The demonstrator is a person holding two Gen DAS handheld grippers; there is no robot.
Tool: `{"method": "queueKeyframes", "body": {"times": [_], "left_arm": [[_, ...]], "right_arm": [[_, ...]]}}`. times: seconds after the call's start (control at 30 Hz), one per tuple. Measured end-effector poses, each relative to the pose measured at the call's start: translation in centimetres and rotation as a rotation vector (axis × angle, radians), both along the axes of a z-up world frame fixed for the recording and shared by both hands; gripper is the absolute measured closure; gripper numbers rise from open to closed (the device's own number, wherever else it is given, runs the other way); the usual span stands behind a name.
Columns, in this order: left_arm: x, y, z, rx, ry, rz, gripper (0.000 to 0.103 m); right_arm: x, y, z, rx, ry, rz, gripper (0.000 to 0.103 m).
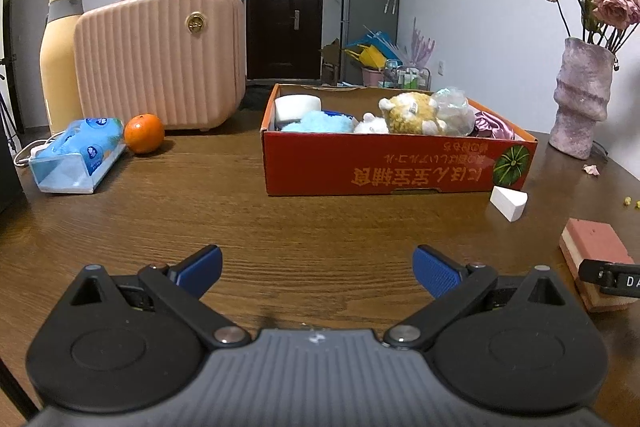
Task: Organize soft objects
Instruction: 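Grasp the pink sponge block with the right tool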
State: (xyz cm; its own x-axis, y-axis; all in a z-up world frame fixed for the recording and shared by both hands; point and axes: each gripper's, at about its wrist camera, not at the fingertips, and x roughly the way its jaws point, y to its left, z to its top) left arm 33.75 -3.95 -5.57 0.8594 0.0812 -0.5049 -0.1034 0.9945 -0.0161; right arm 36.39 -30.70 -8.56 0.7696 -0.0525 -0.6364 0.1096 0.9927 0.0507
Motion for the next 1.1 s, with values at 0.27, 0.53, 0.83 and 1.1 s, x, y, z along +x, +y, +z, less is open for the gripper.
{"method": "queueKeyframes", "body": {"times": [0.27, 0.53, 0.83, 1.1], "left_arm": [[0.1, -0.1, -0.2, 0.002, 0.013, -0.005, 0.0], [0.4, -0.4, -0.3, -0.001, 0.024, -0.007, 0.0], [1.0, -1.7, -0.7, 0.003, 0.035, -0.031, 0.0], [2.3, -4.0, -1.0, 0.01, 0.048, -0.061, 0.0]], "right_arm": [[0.6, -0.1, -0.6, 0.011, 0.039, -0.004, 0.003], [0.4, 0.3, -0.3, -0.012, 0.014, 0.016, 0.034], [0.0, -0.7, 0.4, 0.028, -0.051, -0.007, 0.034], [0.5, -1.7, 0.7, 0.029, -0.091, -0.003, 0.034]]}}
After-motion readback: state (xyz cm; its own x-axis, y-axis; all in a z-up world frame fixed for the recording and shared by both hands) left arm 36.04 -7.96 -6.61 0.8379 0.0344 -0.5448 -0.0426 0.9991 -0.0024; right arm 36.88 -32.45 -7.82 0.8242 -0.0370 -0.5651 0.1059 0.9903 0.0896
